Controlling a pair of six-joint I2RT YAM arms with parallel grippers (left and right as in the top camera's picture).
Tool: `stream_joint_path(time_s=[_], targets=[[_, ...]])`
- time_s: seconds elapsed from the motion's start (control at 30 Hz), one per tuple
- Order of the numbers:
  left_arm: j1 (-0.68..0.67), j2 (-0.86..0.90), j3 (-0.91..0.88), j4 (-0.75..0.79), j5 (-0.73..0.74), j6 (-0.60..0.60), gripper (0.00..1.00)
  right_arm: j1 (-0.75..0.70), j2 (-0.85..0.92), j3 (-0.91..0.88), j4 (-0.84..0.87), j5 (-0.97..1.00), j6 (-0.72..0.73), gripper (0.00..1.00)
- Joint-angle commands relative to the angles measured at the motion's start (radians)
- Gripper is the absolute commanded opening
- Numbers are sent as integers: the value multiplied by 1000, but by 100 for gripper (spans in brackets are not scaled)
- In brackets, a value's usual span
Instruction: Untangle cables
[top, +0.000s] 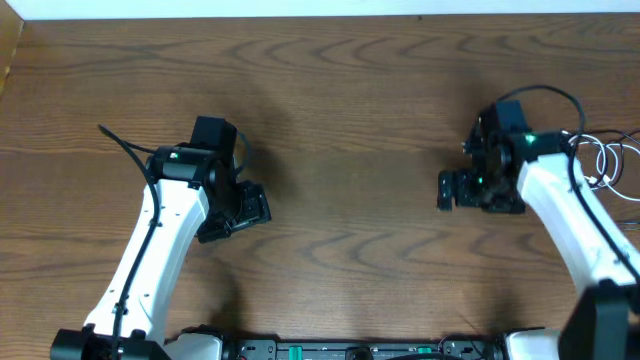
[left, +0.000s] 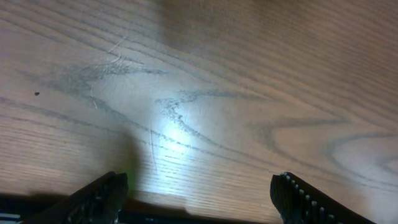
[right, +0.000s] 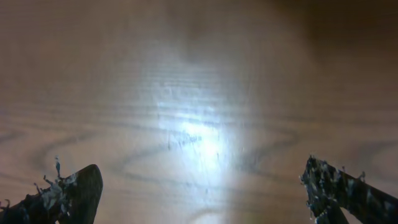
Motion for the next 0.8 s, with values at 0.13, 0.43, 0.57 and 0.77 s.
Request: stream_joint_path(time_s=[0.13,0.43,0.57,0.77], targets=[[4,-219,-124,77,-10,51,78,11,-341,-207,130,1,39,99],[4,-708,-329,190,-56,23,98,10,-694,-332,173,1,39,99],[4,-821,-333,191,-55,20,98,10,-734,-332,172,1,39,99],[4,-863,-333,192,-55,2,98,10,-729,-332,169,1,39,99]])
